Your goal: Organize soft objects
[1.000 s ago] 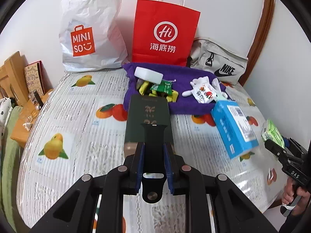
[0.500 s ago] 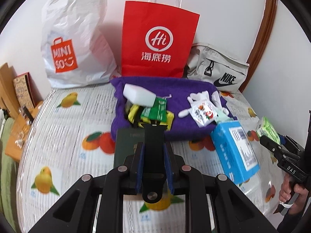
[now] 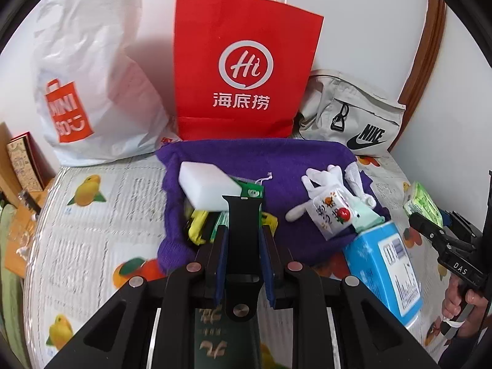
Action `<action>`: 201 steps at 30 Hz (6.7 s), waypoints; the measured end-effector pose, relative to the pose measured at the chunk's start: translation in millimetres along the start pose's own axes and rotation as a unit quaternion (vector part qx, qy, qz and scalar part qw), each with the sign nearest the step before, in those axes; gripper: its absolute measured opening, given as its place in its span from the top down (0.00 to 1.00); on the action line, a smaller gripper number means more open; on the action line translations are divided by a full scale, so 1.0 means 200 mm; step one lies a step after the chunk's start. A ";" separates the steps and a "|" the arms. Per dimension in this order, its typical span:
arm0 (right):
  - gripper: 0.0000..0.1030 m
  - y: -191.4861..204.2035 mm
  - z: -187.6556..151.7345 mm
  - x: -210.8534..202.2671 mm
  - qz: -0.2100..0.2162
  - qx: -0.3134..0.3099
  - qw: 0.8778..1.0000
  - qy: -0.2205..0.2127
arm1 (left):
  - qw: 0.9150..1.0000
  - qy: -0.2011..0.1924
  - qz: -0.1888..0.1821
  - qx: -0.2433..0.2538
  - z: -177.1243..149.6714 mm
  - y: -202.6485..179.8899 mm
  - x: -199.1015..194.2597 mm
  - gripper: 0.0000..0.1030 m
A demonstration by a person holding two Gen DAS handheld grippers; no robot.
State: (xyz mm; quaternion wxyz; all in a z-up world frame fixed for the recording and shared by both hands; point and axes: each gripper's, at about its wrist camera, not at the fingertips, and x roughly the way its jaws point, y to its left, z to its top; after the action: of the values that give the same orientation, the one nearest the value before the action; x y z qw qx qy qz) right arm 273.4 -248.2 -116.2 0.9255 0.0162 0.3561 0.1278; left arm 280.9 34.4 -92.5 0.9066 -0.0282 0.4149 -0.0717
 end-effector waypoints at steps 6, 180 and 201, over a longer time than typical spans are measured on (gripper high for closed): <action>0.41 -0.06 0.07 0.13 0.011 0.002 1.000 0.009 | 1.000 0.007 -0.003 0.008 0.08 -0.03 0.13 0.81; 0.00 0.44 -0.74 -1.54 -0.052 0.052 0.995 -0.074 | 0.988 -0.122 0.088 0.032 -0.97 -0.51 -1.49 0.02; 0.00 0.43 -0.74 -1.54 -0.050 0.050 0.995 -0.075 | 0.988 -0.122 0.087 0.032 -0.98 -0.50 -1.50 0.02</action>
State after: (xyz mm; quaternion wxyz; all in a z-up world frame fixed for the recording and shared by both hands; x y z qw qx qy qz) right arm -64.9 -250.3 -14.9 0.9529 0.0539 0.2918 0.0622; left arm -70.7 -16.5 14.5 0.9537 0.0289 0.2993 -0.0018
